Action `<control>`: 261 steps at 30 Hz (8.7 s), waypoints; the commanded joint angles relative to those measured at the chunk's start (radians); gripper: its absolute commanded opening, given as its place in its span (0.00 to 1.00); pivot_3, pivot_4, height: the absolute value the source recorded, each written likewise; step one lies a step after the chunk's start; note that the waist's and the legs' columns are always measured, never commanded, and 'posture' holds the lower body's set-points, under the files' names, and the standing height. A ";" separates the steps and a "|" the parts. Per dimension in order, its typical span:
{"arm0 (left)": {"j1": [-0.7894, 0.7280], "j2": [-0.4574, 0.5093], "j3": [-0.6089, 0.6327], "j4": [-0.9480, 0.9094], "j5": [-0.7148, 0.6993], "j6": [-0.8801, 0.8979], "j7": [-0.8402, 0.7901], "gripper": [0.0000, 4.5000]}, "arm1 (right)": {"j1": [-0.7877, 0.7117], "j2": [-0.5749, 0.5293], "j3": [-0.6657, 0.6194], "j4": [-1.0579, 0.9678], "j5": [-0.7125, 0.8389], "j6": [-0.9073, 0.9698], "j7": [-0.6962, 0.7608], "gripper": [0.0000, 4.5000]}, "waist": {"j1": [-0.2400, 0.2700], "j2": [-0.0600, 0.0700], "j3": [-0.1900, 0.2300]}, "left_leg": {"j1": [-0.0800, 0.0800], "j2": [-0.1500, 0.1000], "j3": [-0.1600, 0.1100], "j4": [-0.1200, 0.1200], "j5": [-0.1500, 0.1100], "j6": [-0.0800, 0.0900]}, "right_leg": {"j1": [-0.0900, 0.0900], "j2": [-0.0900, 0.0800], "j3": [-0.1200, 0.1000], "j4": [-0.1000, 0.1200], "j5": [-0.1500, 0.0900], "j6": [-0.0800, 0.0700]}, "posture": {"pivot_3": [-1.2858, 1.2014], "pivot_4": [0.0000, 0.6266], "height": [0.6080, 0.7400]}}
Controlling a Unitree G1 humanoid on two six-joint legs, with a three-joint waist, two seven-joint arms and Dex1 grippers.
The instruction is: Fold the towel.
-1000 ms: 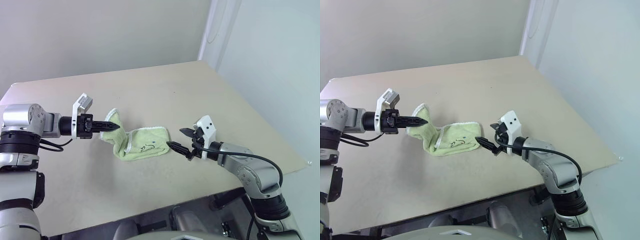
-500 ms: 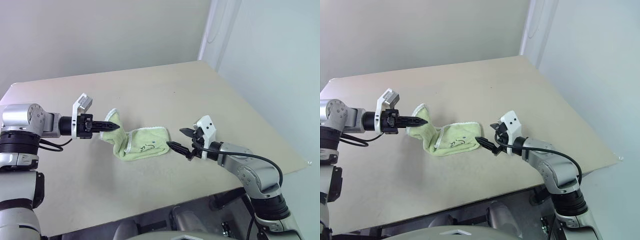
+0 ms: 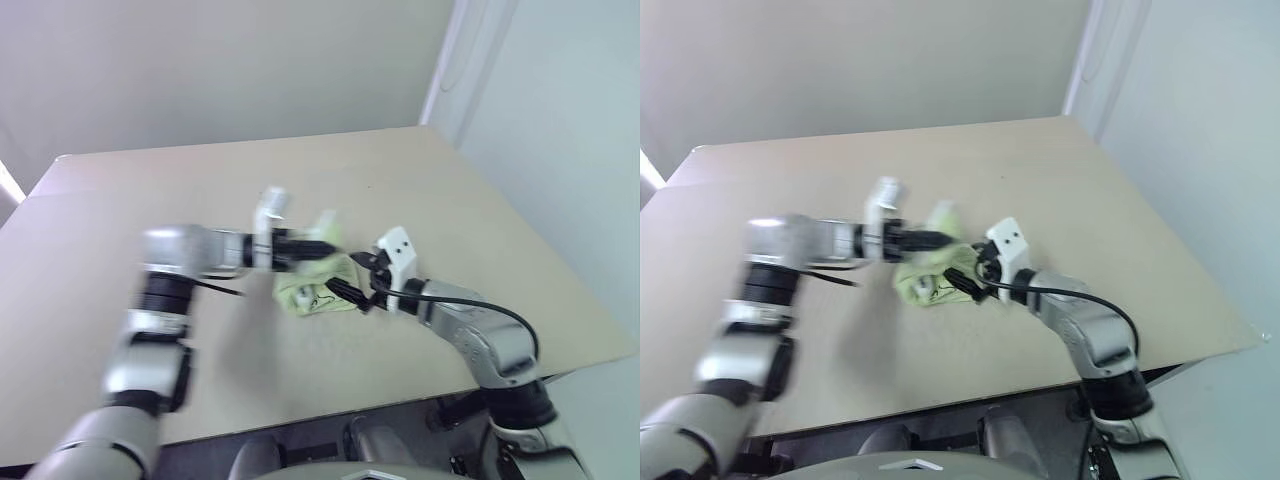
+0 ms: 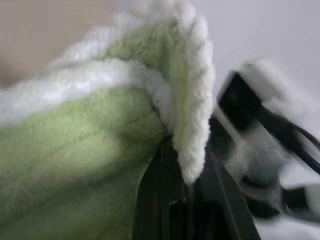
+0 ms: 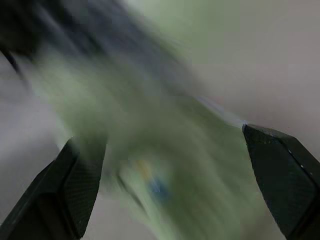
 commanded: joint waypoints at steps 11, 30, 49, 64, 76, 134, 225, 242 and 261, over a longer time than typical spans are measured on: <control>-0.003 0.105 0.042 -0.057 -0.007 -0.007 0.009 0.01 | -0.011 -0.010 -0.036 0.004 -0.019 -0.040 0.017 1.00 | -0.025 0.003 0.000 | 0.002 -0.001 -0.003 0.000 0.000 0.000 | 0.001 0.002 0.002 0.001 -0.001 0.002 | 0.52 0.00 1.00; -0.022 0.282 -0.162 -0.064 0.079 0.012 -0.104 0.01 | 0.085 -0.172 -0.102 -0.087 0.014 -0.041 0.131 1.00 | -0.023 0.002 0.000 | 0.002 -0.001 -0.003 -0.001 0.000 0.000 | 0.001 0.002 0.002 0.000 -0.001 0.002 | 0.52 0.00 1.00; -0.054 0.220 -0.159 -0.038 0.055 0.127 -0.111 0.92 | 0.121 -0.163 -0.137 -0.082 -0.010 -0.054 0.085 1.00 | -0.021 0.002 0.000 | 0.002 -0.001 -0.003 -0.001 0.000 0.000 | 0.001 0.002 0.002 0.000 -0.001 0.002 | 0.52 0.00 1.00; -0.081 0.190 0.096 -0.069 -0.157 0.224 -0.146 1.00 | 0.113 -0.150 -0.172 -0.058 -0.002 -0.059 0.055 1.00 | -0.022 0.002 0.001 | 0.002 -0.001 -0.003 -0.001 0.000 0.000 | 0.000 0.002 0.002 0.000 -0.001 0.002 | 0.52 0.00 1.00; -0.028 0.218 -0.057 -0.093 -0.062 0.144 -0.098 1.00 | 0.094 -0.136 -0.143 -0.036 -0.022 -0.056 0.052 1.00 | -0.022 0.002 0.001 | 0.002 -0.001 -0.003 -0.001 0.000 0.000 | 0.001 0.002 0.002 0.000 -0.001 0.002 | 0.52 0.00 1.00; 0.346 0.553 -0.220 -0.241 0.304 -0.534 -0.351 1.00 | -0.189 0.020 0.131 0.341 -0.189 -0.015 -0.070 1.00 | -0.046 0.007 0.004 | 0.001 -0.001 -0.003 -0.002 0.000 0.000 | -0.001 0.000 0.001 0.000 -0.002 0.003 | 0.52 0.00 1.00; 0.490 0.604 0.087 -0.283 0.203 -0.716 -0.316 1.00 | -0.291 -0.053 0.332 0.449 -0.667 -0.764 0.232 1.00 | -0.045 0.004 0.006 | 0.001 -0.001 -0.003 -0.001 -0.001 0.002 | -0.001 0.000 0.001 0.002 -0.002 0.002 | 0.52 0.00 1.00; 0.458 0.586 0.083 -0.260 0.228 -0.733 -0.283 1.00 | -0.282 -0.053 0.344 0.438 -0.710 -0.894 0.212 1.00 | -0.045 0.004 0.006 | 0.002 -0.001 -0.003 -0.001 -0.001 0.002 | -0.001 0.000 0.001 0.002 -0.001 0.002 | 0.52 0.00 1.00; 0.448 0.576 0.083 -0.182 0.256 -0.793 -0.278 1.00 | -0.284 -0.055 0.363 0.493 -0.825 -0.979 0.198 0.91 | -0.045 0.004 0.005 | 0.002 -0.001 -0.003 -0.001 -0.001 0.001 | -0.001 0.000 0.001 0.002 -0.001 0.002 | 0.52 0.00 1.00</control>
